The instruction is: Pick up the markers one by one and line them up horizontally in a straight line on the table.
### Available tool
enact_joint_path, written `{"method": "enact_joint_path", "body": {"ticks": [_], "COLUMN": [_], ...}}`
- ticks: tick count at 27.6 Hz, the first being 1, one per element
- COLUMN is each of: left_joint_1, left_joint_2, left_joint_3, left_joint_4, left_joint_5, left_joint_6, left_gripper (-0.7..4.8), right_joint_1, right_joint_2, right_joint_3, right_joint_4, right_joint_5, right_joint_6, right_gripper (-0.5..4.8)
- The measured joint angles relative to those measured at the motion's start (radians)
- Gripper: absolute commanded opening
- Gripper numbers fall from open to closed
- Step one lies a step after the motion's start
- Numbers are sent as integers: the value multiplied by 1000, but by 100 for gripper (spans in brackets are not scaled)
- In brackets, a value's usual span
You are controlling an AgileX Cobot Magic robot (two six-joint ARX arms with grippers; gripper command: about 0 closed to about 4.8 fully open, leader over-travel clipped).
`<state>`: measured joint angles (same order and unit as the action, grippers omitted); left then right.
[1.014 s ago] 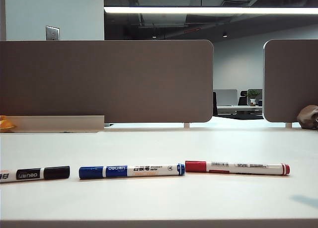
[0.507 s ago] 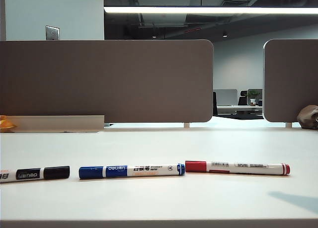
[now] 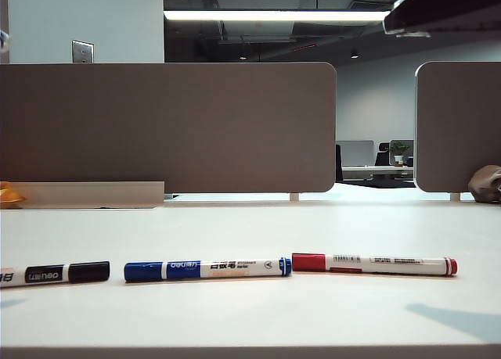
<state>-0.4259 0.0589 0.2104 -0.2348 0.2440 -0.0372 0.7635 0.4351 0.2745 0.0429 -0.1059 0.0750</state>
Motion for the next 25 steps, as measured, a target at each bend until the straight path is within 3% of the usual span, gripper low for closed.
{"method": "enact_joint_path", "body": {"ticks": [9, 12, 16, 25], "left_joint_1": [0, 0, 0, 0], "left_joint_2": [0, 0, 0, 0], "left_joint_3": [-54, -55, -57, -113], "left_joint_4": [7, 8, 8, 7], "left_joint_5": [0, -23, -144, -146], "left_joint_6": [-5, 6, 42, 44], "left_gripper": [-6, -6, -6, -6], "right_joint_1": [0, 0, 0, 0], "right_joint_2": [2, 3, 3, 3], "right_joint_3": [-40, -42, -68, -128], "right_joint_4": [23, 19, 9, -7], "right_joint_5": [5, 59, 186, 180], "right_joint_6": [0, -2, -5, -14], "right_gripper": [-5, -5, -5, -6]}}
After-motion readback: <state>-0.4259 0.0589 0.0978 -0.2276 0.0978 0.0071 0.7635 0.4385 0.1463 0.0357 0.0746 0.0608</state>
